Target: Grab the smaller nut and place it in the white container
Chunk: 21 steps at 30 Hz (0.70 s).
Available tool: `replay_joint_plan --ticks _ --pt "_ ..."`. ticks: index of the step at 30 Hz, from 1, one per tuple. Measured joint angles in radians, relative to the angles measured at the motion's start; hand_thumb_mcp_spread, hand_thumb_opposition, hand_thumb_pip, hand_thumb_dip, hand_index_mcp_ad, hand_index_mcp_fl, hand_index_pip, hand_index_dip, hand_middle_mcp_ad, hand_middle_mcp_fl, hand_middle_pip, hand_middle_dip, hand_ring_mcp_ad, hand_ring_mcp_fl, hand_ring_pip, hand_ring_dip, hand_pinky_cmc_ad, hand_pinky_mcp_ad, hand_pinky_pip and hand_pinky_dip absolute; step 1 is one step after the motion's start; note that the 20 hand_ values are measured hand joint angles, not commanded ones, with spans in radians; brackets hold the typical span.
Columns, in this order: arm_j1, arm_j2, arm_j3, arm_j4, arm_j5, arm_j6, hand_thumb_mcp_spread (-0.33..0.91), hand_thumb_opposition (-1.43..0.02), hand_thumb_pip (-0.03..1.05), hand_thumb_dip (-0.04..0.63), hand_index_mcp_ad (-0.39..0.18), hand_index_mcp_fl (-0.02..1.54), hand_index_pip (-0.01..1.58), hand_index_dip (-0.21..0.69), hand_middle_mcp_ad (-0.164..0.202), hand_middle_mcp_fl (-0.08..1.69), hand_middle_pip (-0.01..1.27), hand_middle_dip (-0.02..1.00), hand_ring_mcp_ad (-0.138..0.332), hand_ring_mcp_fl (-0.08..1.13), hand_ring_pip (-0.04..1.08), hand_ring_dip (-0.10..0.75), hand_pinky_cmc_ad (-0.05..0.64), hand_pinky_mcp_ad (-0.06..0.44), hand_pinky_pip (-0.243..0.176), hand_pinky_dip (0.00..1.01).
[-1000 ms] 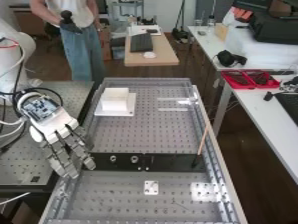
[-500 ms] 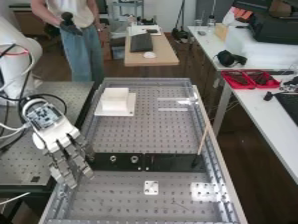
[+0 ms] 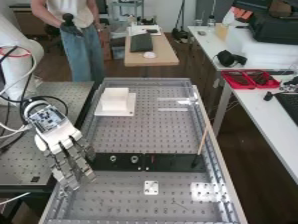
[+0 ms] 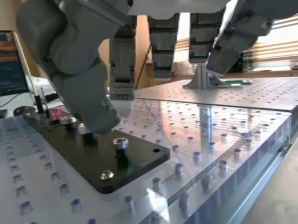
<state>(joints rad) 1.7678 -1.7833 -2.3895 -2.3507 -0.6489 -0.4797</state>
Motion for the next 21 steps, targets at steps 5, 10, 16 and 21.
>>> replay_joint_plan --ticks 5,10,16,21 --pt "0.007 -0.002 -0.012 0.053 0.005 -0.068 0.44 -0.81 0.77 0.236 -0.136 0.00 1.56 0.089 0.082 0.16 0.12 0.24 0.176 0.00 0.10 0.059 0.325 0.150 -0.063 0.38" --pt "0.008 -0.016 -0.014 0.078 0.003 -0.083 0.44 -0.81 0.77 0.236 -0.126 0.00 1.56 0.089 0.082 0.16 0.12 0.24 0.175 0.00 0.10 0.063 0.325 0.147 -0.059 0.38" --pt "0.006 -0.037 -0.009 0.092 0.009 -0.096 0.44 -0.81 0.77 0.236 -0.126 0.03 1.56 0.089 0.082 0.16 0.12 0.24 0.175 0.00 0.09 0.072 0.325 0.147 -0.063 0.38" --pt "0.016 -0.047 -0.002 0.083 0.029 -0.105 0.44 -0.81 0.77 0.236 -0.126 0.06 1.56 0.089 0.082 0.16 0.12 0.24 0.175 0.00 0.10 0.072 0.325 0.147 -0.059 0.40"
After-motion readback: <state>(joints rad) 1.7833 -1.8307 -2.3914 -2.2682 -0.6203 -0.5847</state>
